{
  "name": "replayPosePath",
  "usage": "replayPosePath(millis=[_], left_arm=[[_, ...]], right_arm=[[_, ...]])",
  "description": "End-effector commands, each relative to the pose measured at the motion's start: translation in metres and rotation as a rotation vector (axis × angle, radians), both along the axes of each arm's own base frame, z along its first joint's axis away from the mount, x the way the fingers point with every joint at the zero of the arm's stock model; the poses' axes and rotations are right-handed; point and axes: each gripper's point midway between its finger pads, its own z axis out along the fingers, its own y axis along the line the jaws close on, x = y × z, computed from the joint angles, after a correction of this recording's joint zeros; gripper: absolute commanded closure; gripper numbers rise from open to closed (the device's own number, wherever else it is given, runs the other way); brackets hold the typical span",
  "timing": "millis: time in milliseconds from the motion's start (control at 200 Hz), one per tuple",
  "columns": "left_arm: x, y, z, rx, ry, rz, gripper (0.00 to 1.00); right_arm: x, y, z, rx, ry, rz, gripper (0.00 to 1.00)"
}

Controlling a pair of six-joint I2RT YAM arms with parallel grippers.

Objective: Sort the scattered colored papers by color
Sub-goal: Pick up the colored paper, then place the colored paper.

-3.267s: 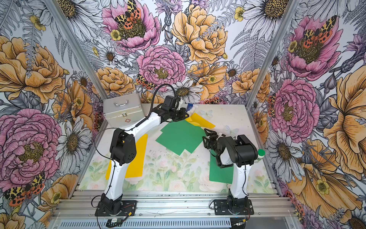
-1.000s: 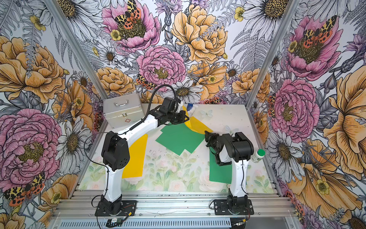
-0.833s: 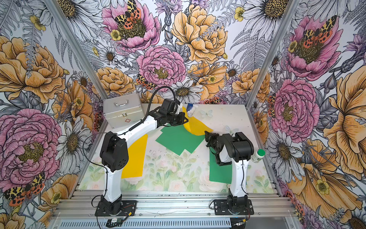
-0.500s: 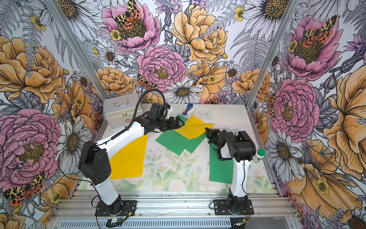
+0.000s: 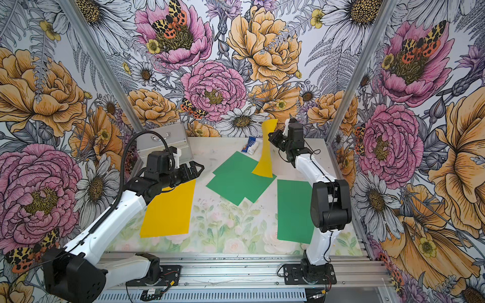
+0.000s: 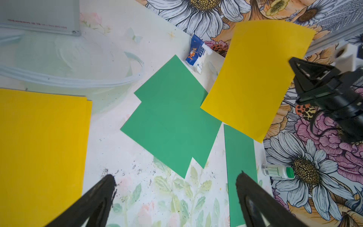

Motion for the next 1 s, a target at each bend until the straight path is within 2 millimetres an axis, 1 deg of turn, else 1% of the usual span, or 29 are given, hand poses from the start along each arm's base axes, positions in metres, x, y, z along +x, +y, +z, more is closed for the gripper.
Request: replayPosePath(millis=[0,40,75,125,195,280,455,616,706,816,851,876,886,901,996], left_arm=[[-0.009,0.016,0.000,0.005,-0.006,0.048,0.02],[-0.012,0.020,-0.001,0.006,-0.003,0.057,0.02],[-0.014,0.024,-0.002,0.005,-0.001,0.069,0.02],[-0.017,0.029,-0.003,0.004,0.001,0.079,0.02],[-0.020,0.036,-0.001,0.003,-0.002,0.101,0.02],[-0.024,0.045,0.001,0.007,-0.008,0.125,0.02],[-0.033,0.061,0.010,0.004,-0.032,0.171,0.02],[-0.043,0.077,0.015,0.002,-0.054,0.228,0.02],[-0.049,0.086,0.020,-0.009,-0.075,0.267,0.02],[-0.058,0.101,0.029,-0.014,-0.112,0.336,0.02],[-0.061,0.106,0.032,-0.017,-0.129,0.358,0.02],[-0.064,0.110,0.036,-0.019,-0.145,0.374,0.02],[-0.065,0.112,0.037,-0.019,-0.148,0.382,0.02],[-0.067,0.114,0.039,-0.021,-0.157,0.391,0.02],[-0.076,0.126,0.049,-0.028,-0.202,0.443,0.02]], right_arm=[[-0.039,0.037,-0.017,-0.271,0.042,0.220,1.00],[-0.048,0.052,-0.011,-0.330,0.015,0.279,1.00],[-0.054,0.061,-0.007,-0.386,0.000,0.306,1.00],[-0.070,0.083,-0.002,-0.471,-0.038,0.385,1.00],[-0.088,0.106,0.003,-0.588,-0.089,0.457,1.00],[-0.109,0.130,0.008,-0.661,-0.139,0.544,1.00],[-0.157,0.178,0.019,-0.601,-0.212,0.758,1.00],[-0.206,0.226,0.033,-0.474,-0.269,0.964,1.00],[-0.230,0.251,0.042,-0.413,-0.293,1.049,1.00],[-0.248,0.281,0.051,-0.344,-0.294,1.110,1.00],[-0.249,0.289,0.052,-0.324,-0.288,1.108,1.00],[-0.247,0.293,0.052,-0.309,-0.280,1.100,1.00],[-0.255,0.301,0.053,-0.301,-0.282,1.119,1.00],[-0.259,0.307,0.054,-0.288,-0.282,1.127,1.00],[-0.266,0.334,0.058,-0.212,-0.266,1.139,1.00]])
